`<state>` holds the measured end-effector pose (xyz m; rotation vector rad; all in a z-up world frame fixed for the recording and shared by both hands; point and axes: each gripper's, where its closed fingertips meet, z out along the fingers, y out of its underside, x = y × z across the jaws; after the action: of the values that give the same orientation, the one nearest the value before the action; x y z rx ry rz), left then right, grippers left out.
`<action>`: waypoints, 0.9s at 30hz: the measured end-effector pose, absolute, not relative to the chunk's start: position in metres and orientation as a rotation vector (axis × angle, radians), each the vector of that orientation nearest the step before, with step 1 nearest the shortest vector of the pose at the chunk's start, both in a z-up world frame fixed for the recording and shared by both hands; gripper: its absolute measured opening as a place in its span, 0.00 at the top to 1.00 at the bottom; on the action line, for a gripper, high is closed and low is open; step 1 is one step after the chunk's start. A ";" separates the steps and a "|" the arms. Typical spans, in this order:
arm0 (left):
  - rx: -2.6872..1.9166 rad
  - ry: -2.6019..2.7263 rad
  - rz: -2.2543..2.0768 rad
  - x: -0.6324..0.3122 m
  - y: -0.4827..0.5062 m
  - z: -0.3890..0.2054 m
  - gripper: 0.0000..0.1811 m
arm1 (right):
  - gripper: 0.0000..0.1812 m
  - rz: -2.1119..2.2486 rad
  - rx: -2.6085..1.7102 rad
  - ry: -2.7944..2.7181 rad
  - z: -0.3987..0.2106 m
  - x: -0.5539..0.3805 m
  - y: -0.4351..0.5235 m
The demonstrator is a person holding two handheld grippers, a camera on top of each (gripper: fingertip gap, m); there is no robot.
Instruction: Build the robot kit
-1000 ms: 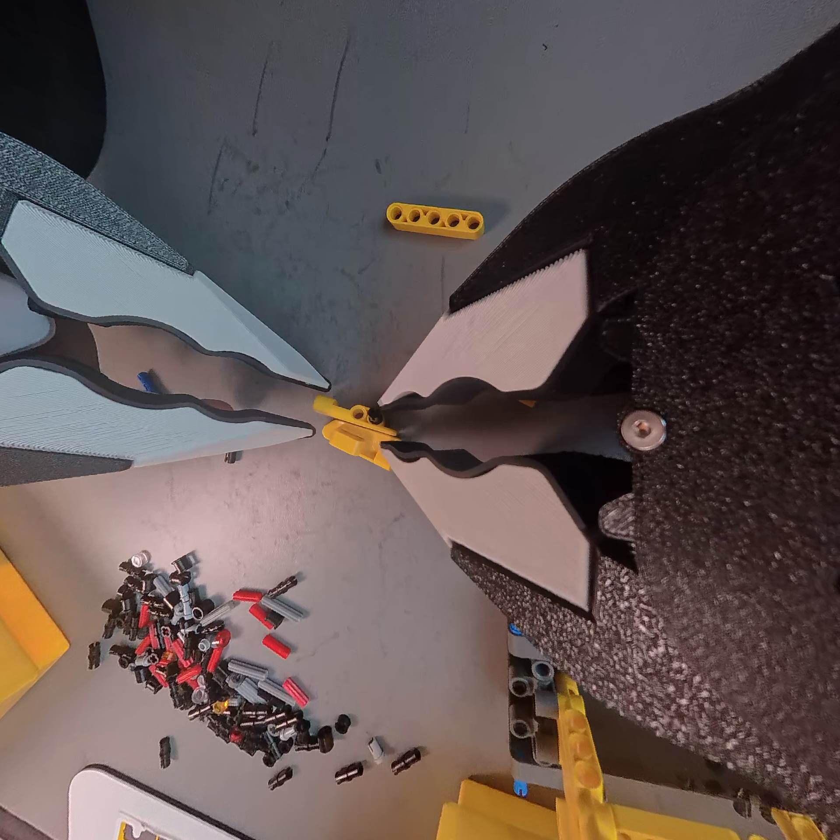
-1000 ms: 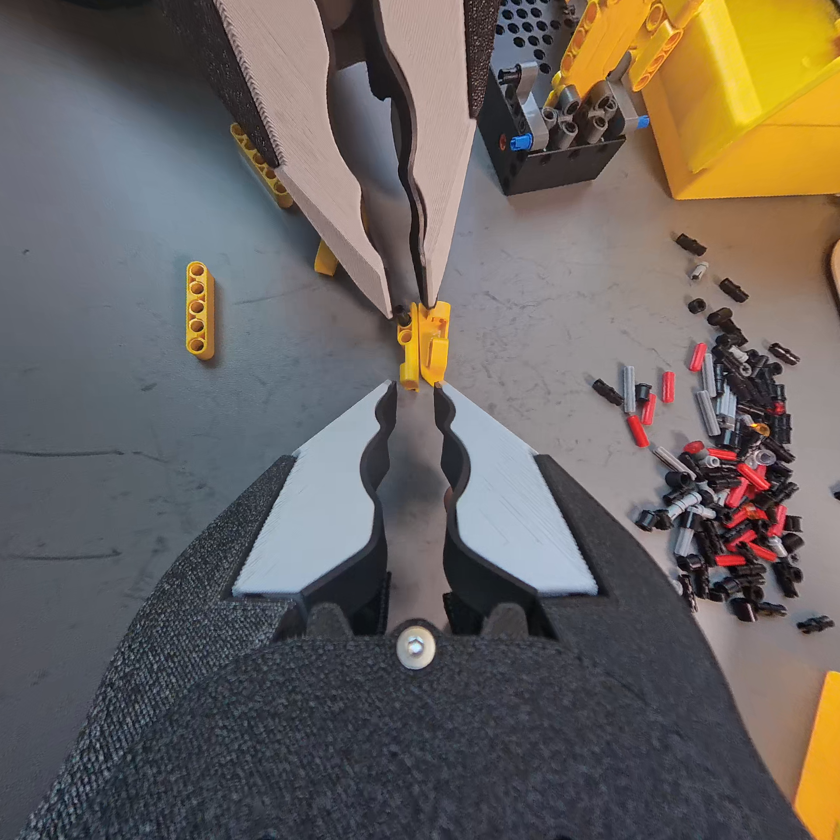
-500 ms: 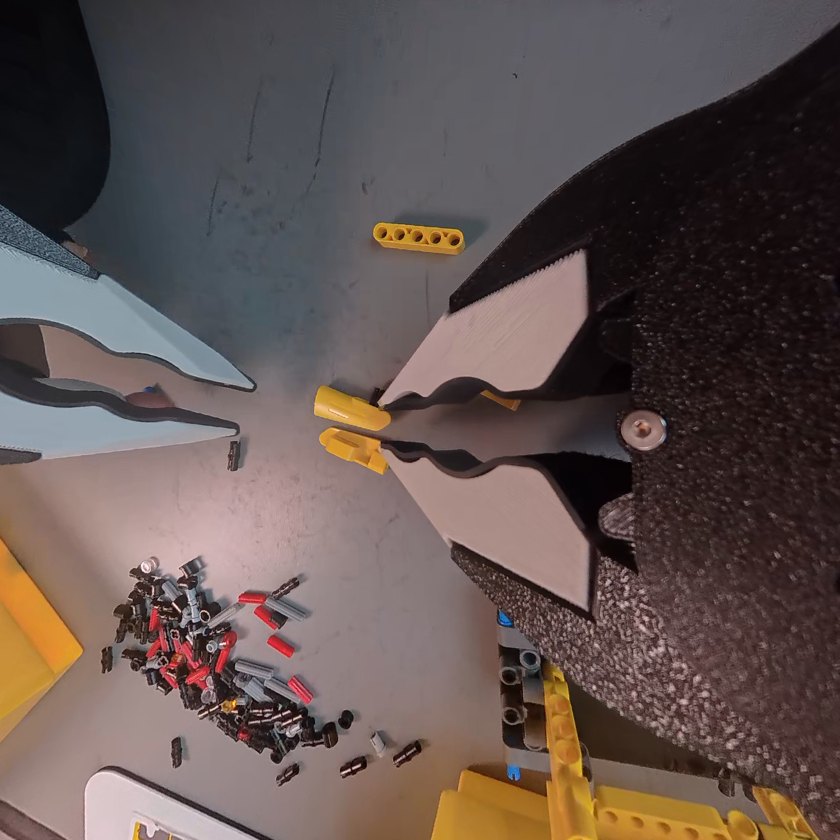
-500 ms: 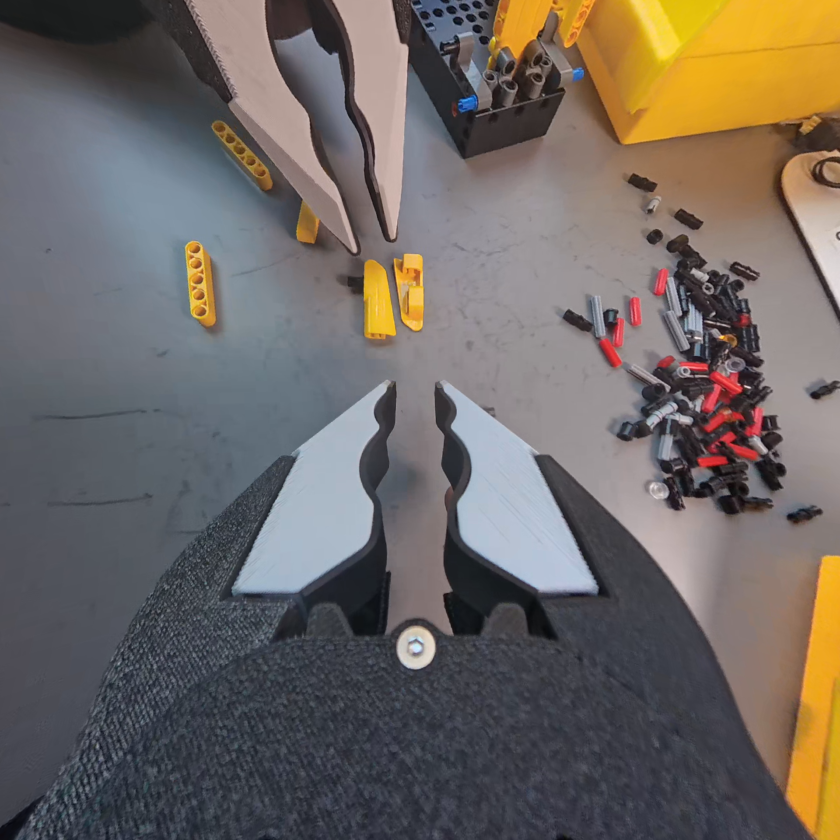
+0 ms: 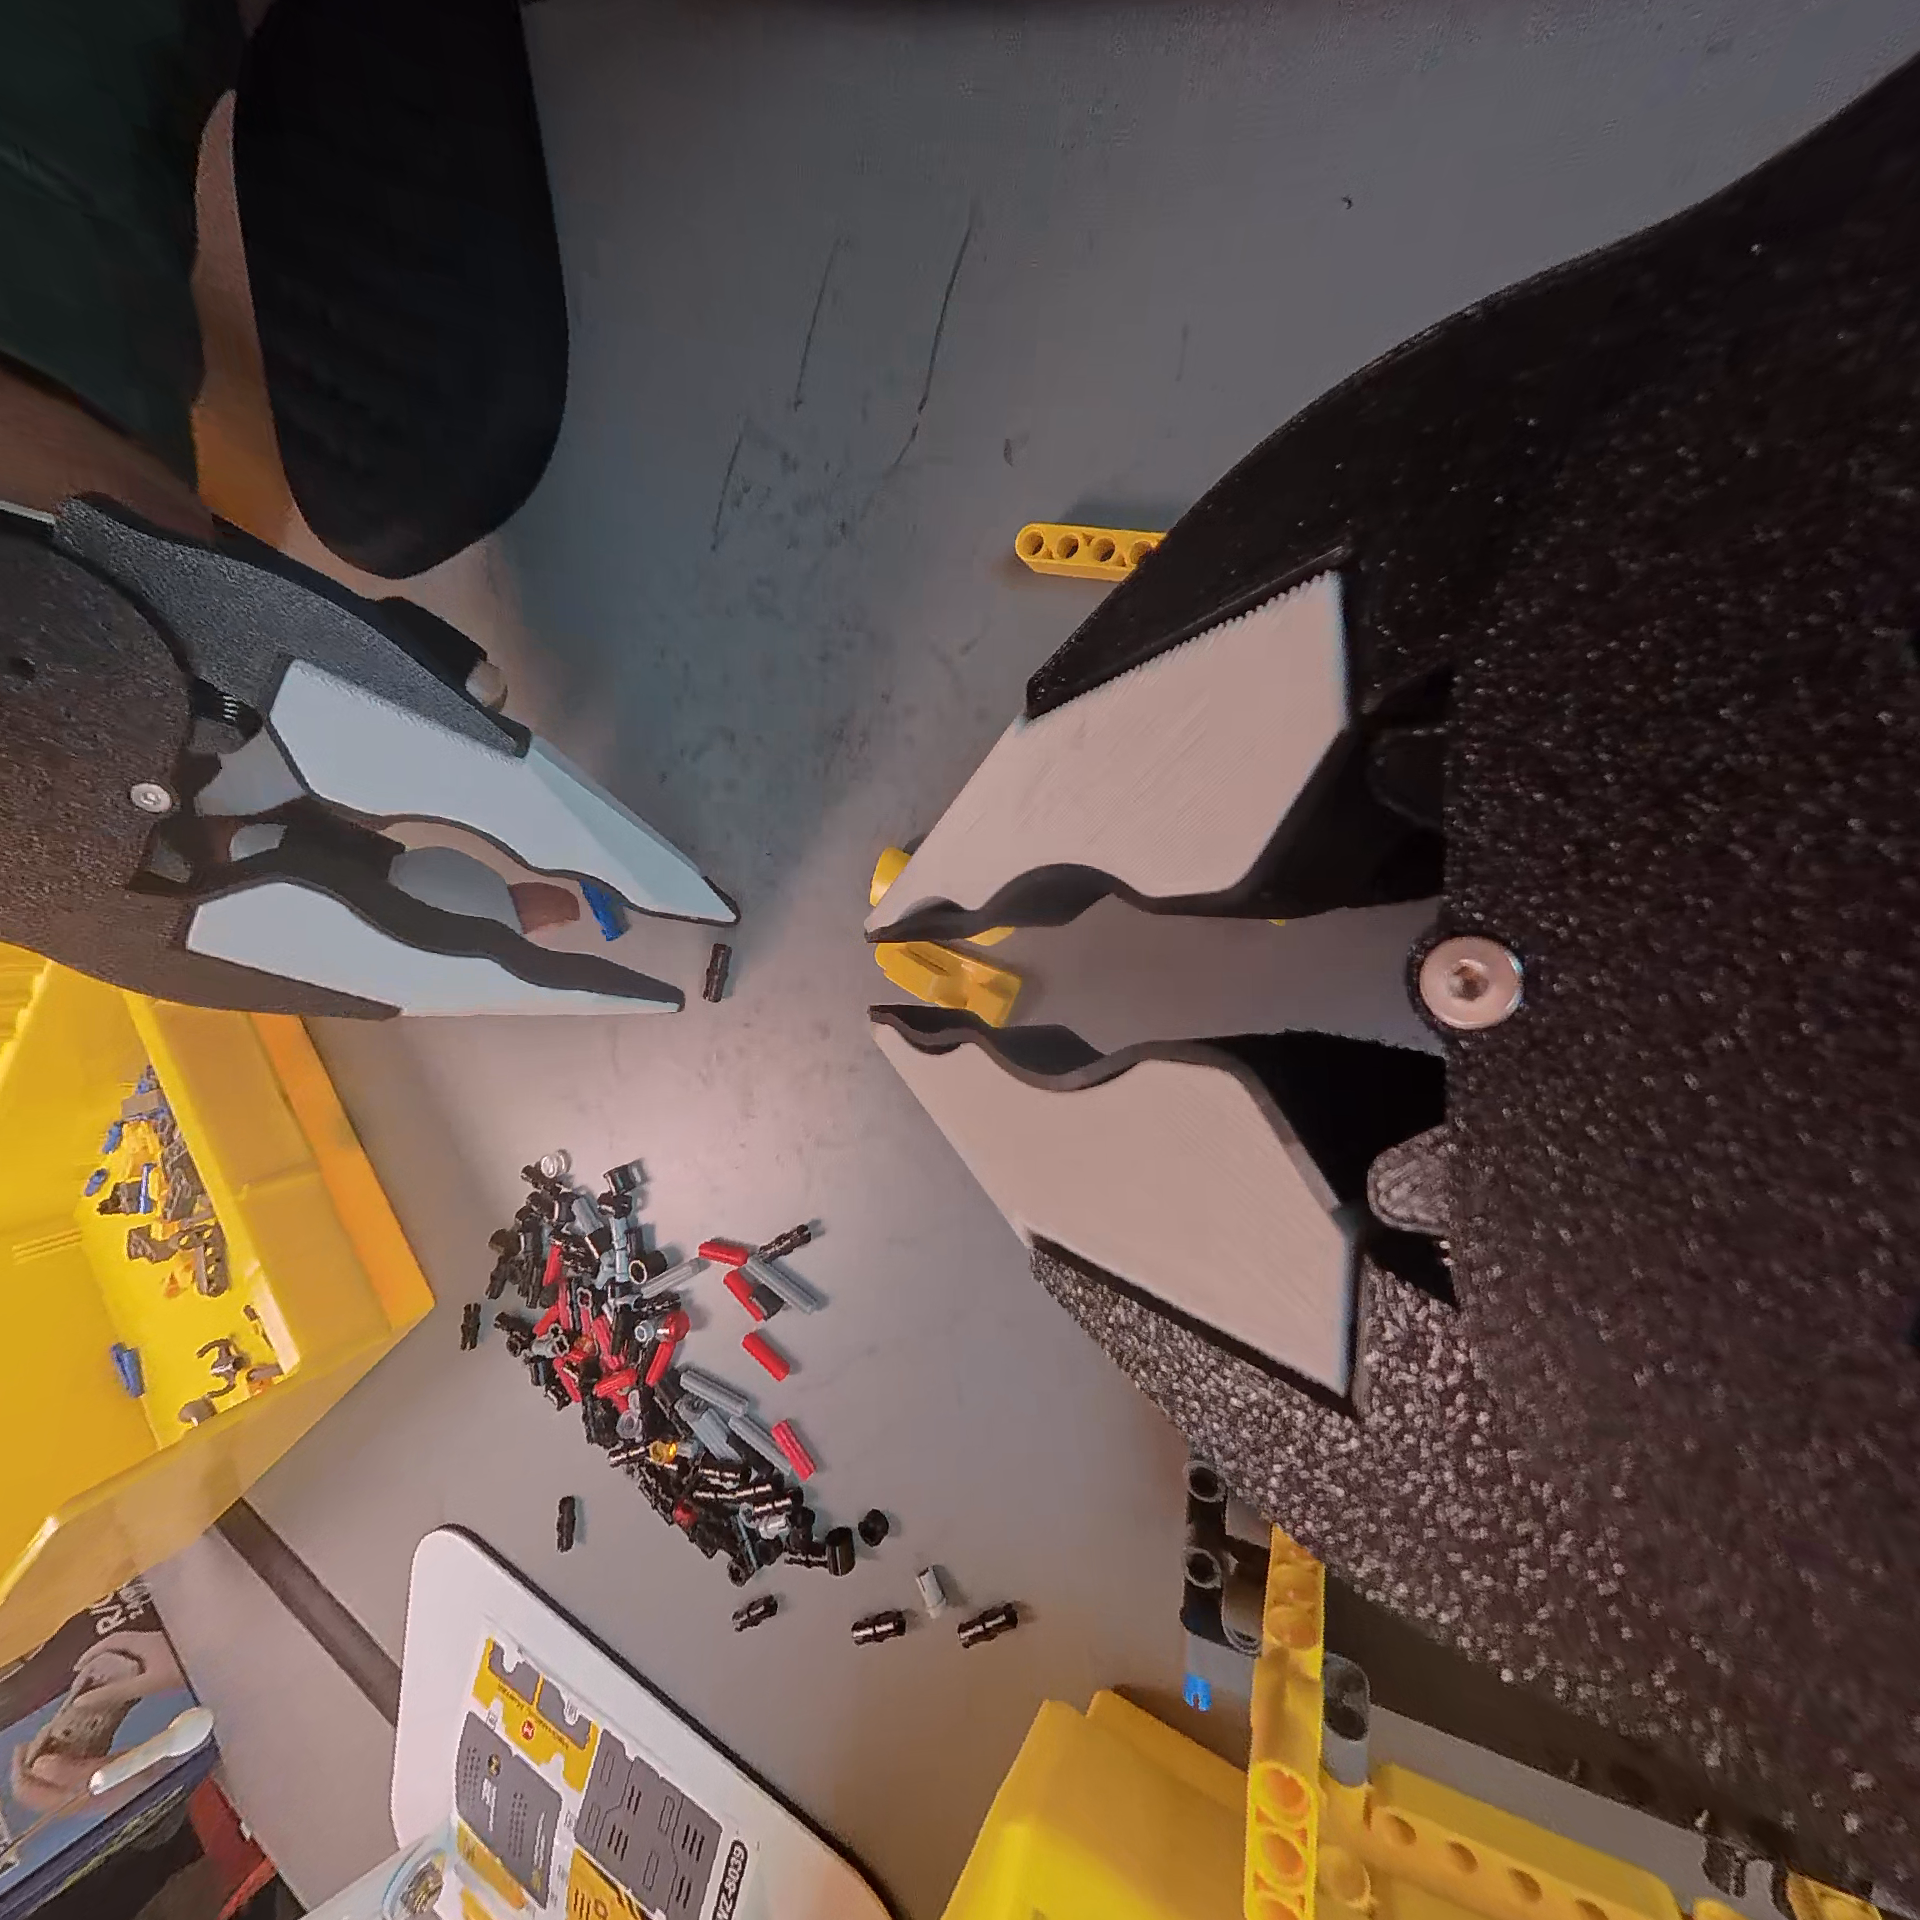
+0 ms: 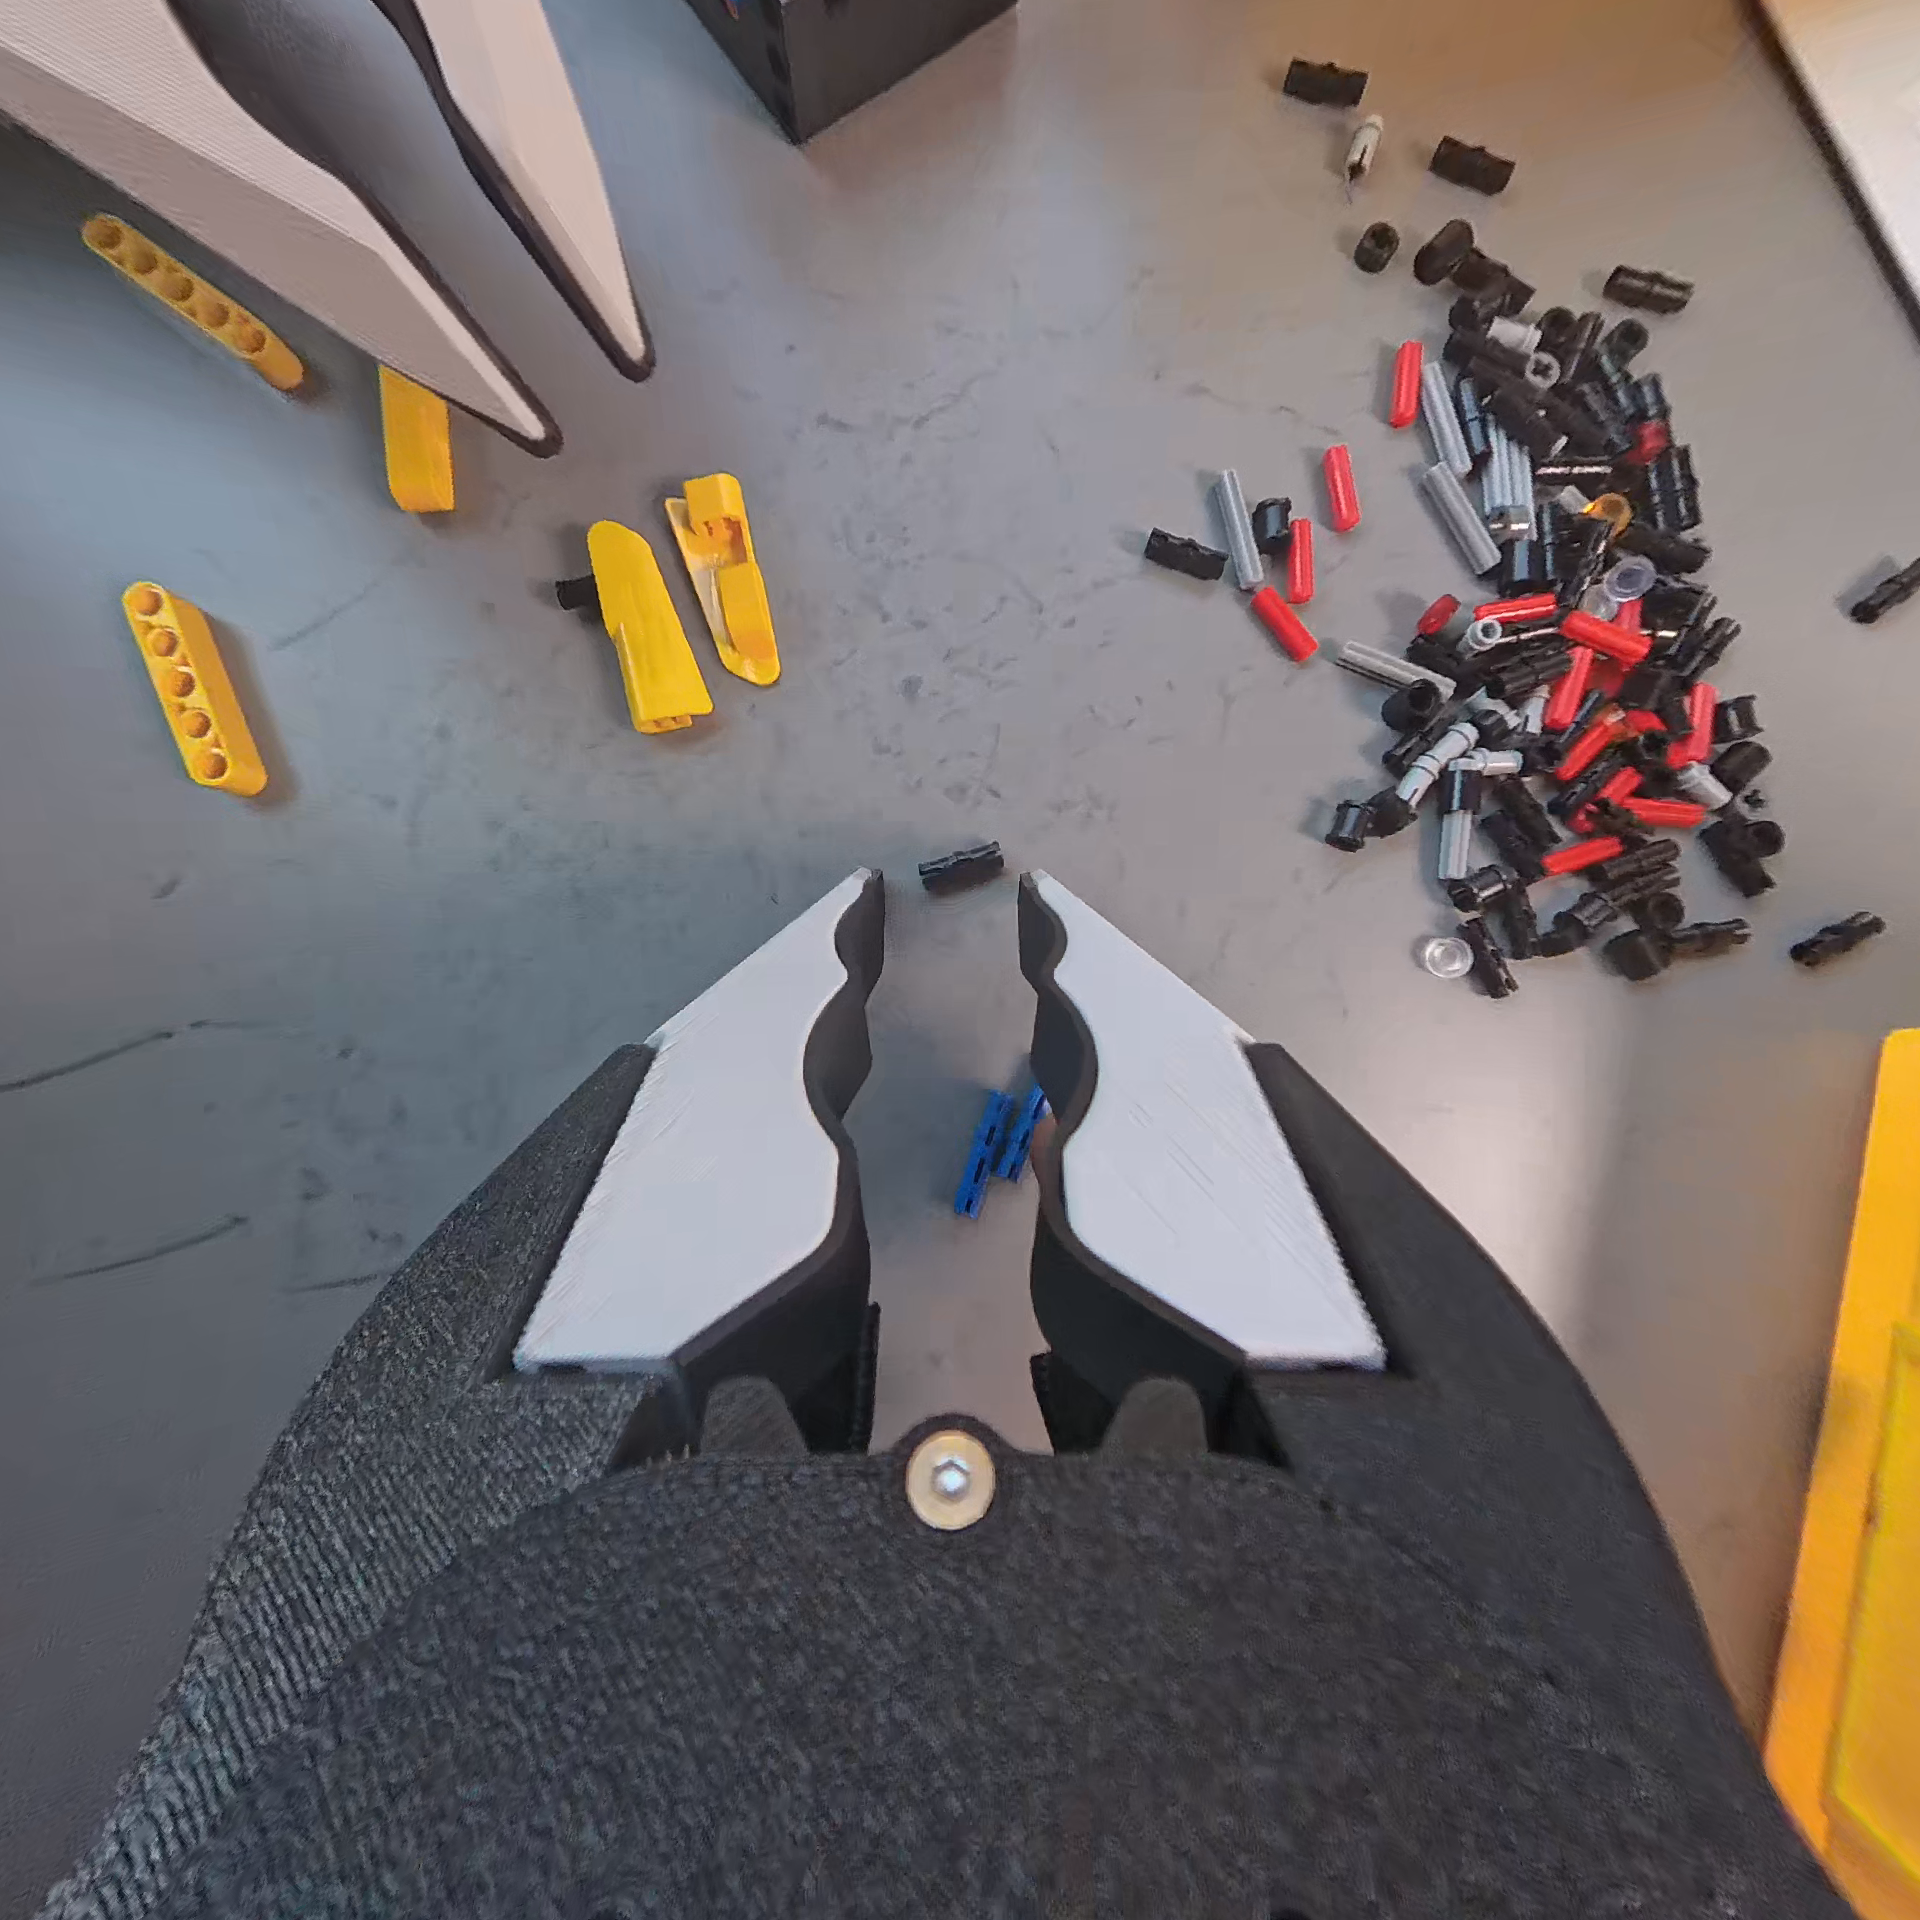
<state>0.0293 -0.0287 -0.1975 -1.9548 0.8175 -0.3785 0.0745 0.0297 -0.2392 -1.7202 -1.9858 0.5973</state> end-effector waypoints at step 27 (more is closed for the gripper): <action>-1.773 1.023 -0.605 0.072 -0.064 -0.180 0.96 | 0.97 0.920 -0.982 -2.322 -0.183 0.064 -0.067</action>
<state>0.0716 -0.0637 -0.1804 -1.7729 1.0230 -0.6055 0.0643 -0.0673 -0.1834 -0.9815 -2.3218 0.9204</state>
